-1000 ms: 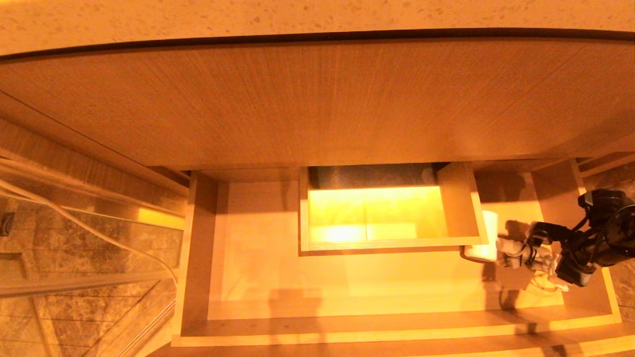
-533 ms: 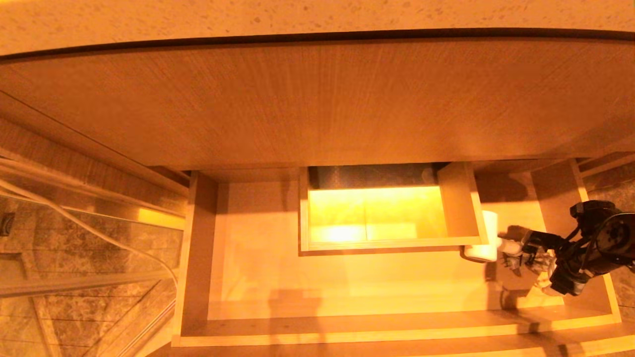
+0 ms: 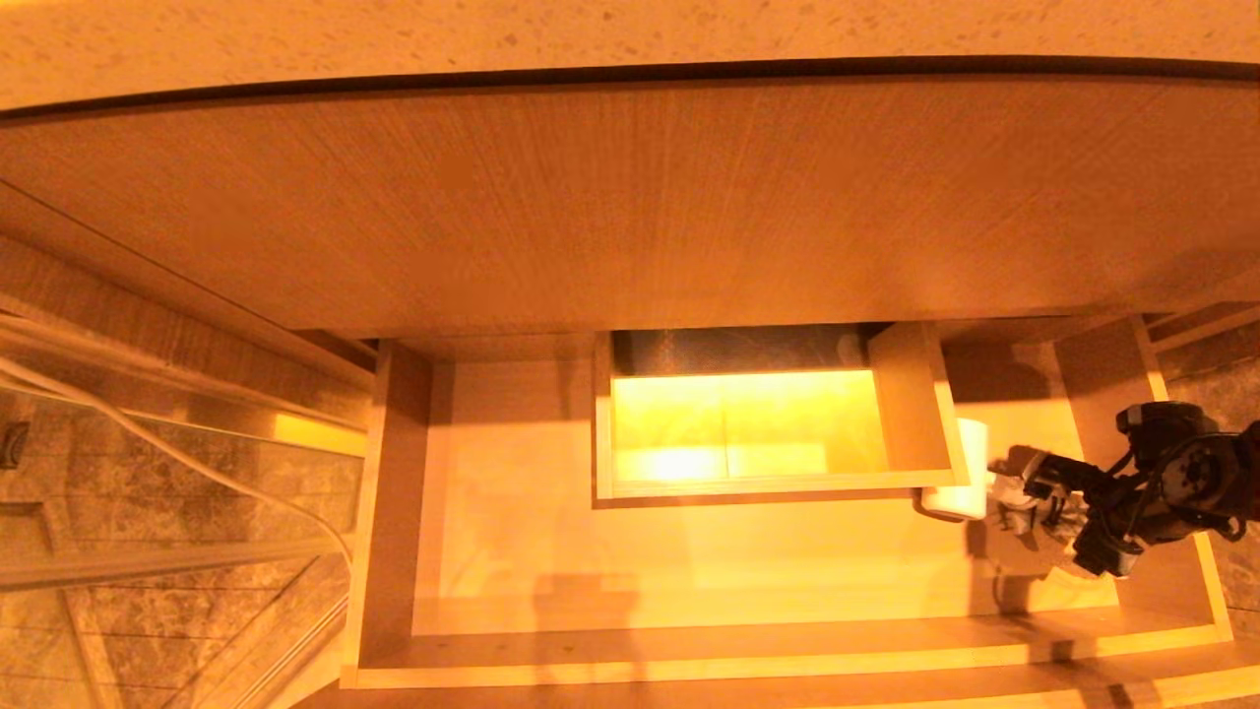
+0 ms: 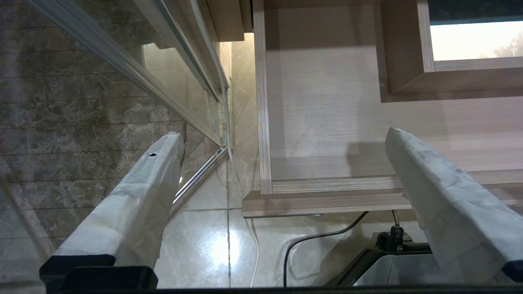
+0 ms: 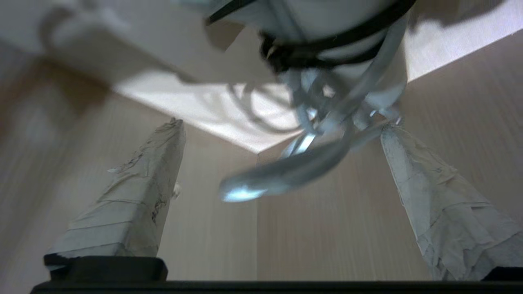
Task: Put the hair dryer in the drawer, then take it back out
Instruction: Take the hairdryer out
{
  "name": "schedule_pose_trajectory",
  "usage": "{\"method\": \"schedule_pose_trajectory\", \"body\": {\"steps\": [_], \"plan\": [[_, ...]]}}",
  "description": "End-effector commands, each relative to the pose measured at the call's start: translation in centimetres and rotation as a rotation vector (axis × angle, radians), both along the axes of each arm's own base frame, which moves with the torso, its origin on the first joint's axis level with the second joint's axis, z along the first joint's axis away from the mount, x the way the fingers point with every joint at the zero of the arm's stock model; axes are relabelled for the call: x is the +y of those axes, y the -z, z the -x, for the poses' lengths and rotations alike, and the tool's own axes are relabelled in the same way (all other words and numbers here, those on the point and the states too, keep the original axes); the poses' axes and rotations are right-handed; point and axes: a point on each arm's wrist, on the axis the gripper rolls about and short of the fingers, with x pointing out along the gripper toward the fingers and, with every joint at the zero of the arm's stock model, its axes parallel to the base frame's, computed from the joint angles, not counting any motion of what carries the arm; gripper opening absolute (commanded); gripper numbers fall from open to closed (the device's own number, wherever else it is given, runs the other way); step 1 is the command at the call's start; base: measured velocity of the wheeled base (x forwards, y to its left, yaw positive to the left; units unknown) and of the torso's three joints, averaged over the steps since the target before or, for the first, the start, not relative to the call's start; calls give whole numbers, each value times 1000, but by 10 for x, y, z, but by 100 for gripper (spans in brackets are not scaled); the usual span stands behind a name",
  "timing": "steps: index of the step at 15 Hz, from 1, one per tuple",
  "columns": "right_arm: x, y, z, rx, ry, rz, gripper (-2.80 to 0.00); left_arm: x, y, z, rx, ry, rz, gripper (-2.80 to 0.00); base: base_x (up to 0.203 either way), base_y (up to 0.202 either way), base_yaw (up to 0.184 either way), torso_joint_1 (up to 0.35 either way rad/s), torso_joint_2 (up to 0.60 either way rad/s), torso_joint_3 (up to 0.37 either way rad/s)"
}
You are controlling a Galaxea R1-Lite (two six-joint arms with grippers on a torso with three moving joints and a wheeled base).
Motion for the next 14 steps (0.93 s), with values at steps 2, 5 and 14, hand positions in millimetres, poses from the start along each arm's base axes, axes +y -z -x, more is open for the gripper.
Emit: {"method": "schedule_pose_trajectory", "body": {"steps": [2,5,14], "plan": [[-1,12,0,26,-3,-6,0,0,0,0,0,0,0,0,0,0,0,0,0,0],[0,16,0,36,-5,-12,0,0,0,0,0,0,0,0,0,0,0,0,0,0],[0,20,-2,41,-6,-12,0,0,0,0,0,0,0,0,0,0,0,0,0,0]]}}
